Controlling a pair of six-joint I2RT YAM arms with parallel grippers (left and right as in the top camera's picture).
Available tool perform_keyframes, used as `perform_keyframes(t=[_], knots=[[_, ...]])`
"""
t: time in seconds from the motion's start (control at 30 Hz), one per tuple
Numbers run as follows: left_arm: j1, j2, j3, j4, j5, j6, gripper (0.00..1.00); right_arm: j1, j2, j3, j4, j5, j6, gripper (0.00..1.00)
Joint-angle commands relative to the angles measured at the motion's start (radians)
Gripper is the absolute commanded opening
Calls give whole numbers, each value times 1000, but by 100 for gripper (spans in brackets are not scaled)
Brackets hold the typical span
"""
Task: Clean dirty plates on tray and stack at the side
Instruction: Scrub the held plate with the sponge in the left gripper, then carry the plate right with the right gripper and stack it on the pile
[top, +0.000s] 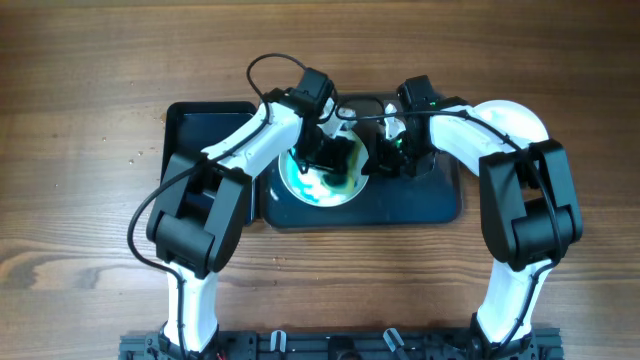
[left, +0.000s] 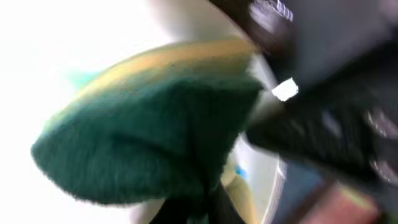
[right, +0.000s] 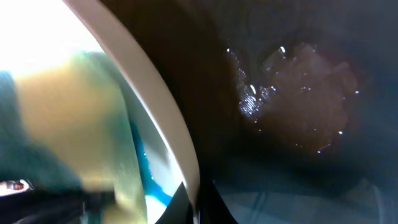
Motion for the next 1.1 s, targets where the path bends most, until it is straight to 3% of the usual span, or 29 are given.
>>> perform_keyframes(t=[0.0,0.1,0.27,0.37,0.6,0.8,1.07], knots=[[1,19,-2,42,-474,-290,4,1,25,-11,1,17,3,4],[8,14,6,10,-669,-391,4,1,25,-11,-4,46,5,4],[38,-29,89,-124,-671,-391,4,1,22,-10,-10,145,37,4],[56,-78,143,-196,-627,-389,4,1,-2,-8,-29,216,53,4],[124,-148,170,-234,-347,-385,4,14,-220,-8,-107,496,55,4],[130,-146,170,-237,-331,-386,4,114,-470,-8,-153,802,56,4],[130,-146,170,-238,-331,-386,4,337,-621,-8,-282,1363,160,4]])
